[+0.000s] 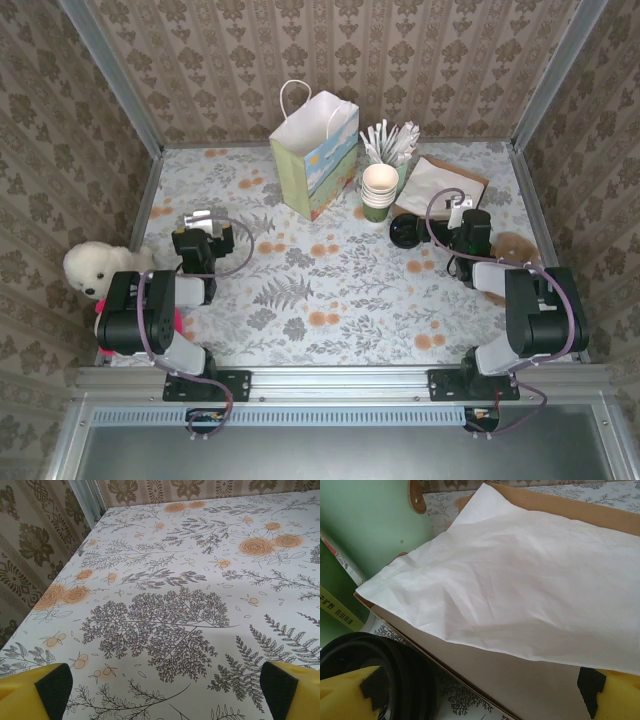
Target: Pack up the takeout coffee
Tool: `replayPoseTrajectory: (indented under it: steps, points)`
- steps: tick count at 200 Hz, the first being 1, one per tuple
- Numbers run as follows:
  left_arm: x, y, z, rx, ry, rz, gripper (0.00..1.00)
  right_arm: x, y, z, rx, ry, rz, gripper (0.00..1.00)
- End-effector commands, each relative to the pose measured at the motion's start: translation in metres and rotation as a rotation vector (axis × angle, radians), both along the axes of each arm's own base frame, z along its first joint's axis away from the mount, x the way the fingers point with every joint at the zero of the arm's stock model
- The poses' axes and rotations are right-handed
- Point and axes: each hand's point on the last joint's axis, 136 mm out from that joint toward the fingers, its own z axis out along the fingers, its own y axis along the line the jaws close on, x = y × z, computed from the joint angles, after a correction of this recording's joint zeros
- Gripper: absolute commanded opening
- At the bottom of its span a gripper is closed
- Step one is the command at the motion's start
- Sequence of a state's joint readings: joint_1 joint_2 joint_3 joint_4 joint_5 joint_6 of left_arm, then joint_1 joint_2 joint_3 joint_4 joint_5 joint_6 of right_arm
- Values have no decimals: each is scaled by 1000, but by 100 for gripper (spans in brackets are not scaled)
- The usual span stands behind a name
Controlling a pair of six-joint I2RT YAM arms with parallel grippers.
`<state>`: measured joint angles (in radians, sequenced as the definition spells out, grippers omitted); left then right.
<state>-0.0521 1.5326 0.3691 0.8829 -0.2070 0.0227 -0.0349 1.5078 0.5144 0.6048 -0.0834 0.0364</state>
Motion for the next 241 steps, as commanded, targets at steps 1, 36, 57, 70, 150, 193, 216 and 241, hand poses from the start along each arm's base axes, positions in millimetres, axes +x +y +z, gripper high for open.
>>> replayPoseTrajectory:
  steps: [1, 36, 57, 70, 150, 193, 216, 241]
  points:
    - [6, 0, 8, 3, -29, 4, 100, 5, 0, 11, 1, -44, -4, 100]
    - [6, 0, 8, 3, -30, 4, 100, 5, 0, 11, 1, -43, -4, 100]
    - [6, -1, 8, 2, -29, 3, 100, 5, 0, 11, 2, -45, -4, 100]
    - [6, -1, 8, 2, -29, 4, 100, 5, 0, 11, 2, -43, -3, 100]
    - [6, 0, 8, 1, -28, 3, 100, 6, -1, 10, 3, -39, -6, 100]
    - [4, -8, 17, 6, -44, -43, 100, 8, -3, 16, -4, 22, -17, 100]
    - [-4, 2, 40, 8, -60, 20, 100, 4, 1, 39, -2, -9, 4, 100]
    - [-18, 13, 75, 7, -71, 123, 100, -5, -12, 79, 21, -66, -92, 100]
